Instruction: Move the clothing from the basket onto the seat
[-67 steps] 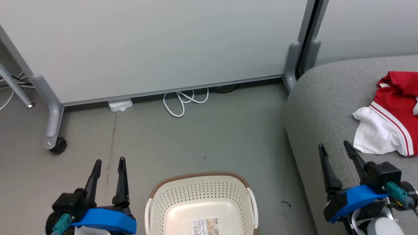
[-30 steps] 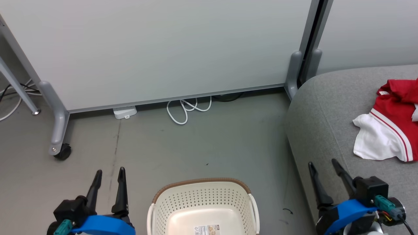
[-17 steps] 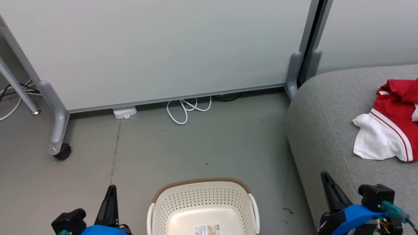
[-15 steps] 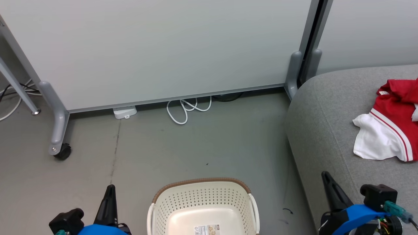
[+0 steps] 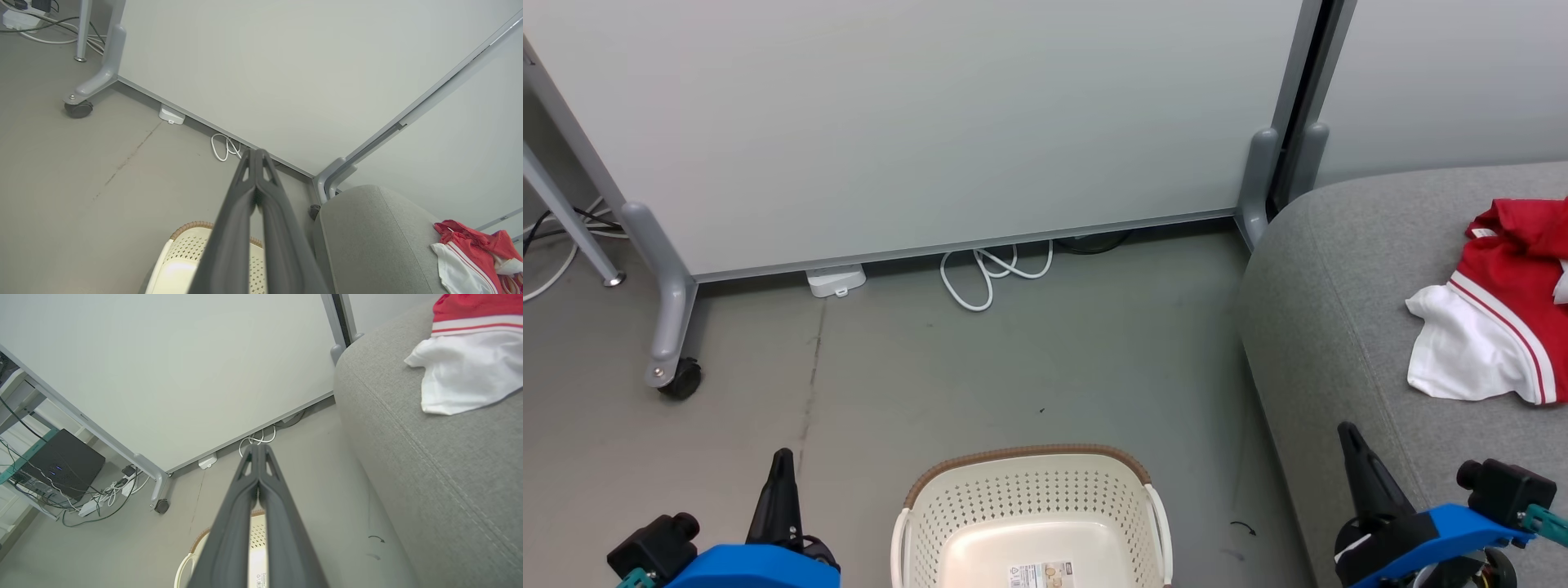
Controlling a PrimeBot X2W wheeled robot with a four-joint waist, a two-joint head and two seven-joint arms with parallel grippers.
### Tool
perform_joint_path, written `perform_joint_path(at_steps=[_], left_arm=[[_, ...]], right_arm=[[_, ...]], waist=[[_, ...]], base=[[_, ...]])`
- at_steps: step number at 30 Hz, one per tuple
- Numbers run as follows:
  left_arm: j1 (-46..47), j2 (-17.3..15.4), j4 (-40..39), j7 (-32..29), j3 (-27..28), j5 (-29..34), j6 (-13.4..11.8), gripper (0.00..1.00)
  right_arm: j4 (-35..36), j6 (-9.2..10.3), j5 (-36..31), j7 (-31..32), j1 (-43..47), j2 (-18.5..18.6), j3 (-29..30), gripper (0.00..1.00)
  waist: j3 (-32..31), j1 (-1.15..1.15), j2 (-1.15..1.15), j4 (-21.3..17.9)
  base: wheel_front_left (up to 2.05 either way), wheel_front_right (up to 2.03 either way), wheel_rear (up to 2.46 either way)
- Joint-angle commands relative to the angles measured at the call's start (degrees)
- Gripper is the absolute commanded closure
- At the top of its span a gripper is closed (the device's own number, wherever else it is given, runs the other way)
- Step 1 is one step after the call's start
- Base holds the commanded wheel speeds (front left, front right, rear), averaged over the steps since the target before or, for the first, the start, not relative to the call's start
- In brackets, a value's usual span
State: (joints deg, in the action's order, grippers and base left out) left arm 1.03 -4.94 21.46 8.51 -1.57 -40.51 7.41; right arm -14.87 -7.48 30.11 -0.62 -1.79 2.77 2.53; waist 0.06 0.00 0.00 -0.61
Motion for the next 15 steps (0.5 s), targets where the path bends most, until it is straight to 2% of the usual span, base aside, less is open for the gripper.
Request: perform_joint_path(at_steps=[1,15], left_arm=[[1.80,-0.06,-1.26,-0.64,0.68,-2.45,0.03,1.00],[2.58,0.33,-2.49,-3.39,2.14,-11.84,0.04,1.00]], right_arm=[[1.01,0.00,3.05,0.32,-1.67,0.12,0.36,1.00],[1.05,-0.01,14.33,1.60,-2.34,0.13,1.06,1.00]], waist=[[0.00,0.00,0.00,0.02],[0.02,0.00,0.00,0.09]], base=[[0.00,0.00,0.00],[0.00,0.00,0.00]])
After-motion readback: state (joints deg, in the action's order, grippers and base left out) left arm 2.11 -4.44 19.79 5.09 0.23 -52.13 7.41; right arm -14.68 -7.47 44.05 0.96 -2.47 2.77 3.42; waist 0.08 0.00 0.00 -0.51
